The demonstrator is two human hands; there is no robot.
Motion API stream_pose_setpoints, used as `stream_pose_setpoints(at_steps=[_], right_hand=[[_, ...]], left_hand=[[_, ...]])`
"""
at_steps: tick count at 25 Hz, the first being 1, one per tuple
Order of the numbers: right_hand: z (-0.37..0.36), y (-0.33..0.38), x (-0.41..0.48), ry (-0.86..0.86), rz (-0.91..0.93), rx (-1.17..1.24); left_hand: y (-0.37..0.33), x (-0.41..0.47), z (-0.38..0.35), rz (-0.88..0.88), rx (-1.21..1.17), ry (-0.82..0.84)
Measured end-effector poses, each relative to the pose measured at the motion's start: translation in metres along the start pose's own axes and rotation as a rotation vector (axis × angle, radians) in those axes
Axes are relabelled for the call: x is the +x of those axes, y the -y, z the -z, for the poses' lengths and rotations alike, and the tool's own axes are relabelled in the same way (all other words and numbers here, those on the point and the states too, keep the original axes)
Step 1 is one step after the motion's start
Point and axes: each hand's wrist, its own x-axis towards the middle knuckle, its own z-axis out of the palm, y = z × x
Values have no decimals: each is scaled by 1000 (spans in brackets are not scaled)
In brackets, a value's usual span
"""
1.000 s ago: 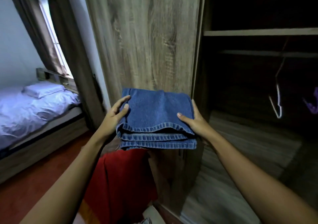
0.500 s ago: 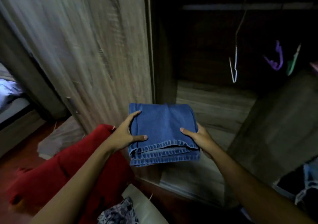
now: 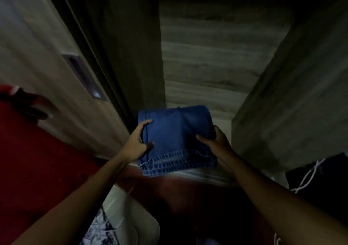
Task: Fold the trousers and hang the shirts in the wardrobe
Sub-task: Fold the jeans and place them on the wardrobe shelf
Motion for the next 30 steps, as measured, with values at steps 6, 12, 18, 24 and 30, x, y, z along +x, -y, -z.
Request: stream_pose_setpoints(at_steps=[6,12,18,24,30], right_hand=[[-38,-154,60,-16,-149,91],[-71,-252,113,-38,-232,201],[-88,-280,174,-60,-169,135],[-119,-246,144,-29,-106,-143],[-220,-146,26,258,-94,-91]], left_hand=[[140,74,-62,150,-65,-30],[231,136,-101,189,2,-48],[267,211,-102,97,63,-31],[261,165,-110,73,14,-46],[245,-15,-43,136,-133,-351]])
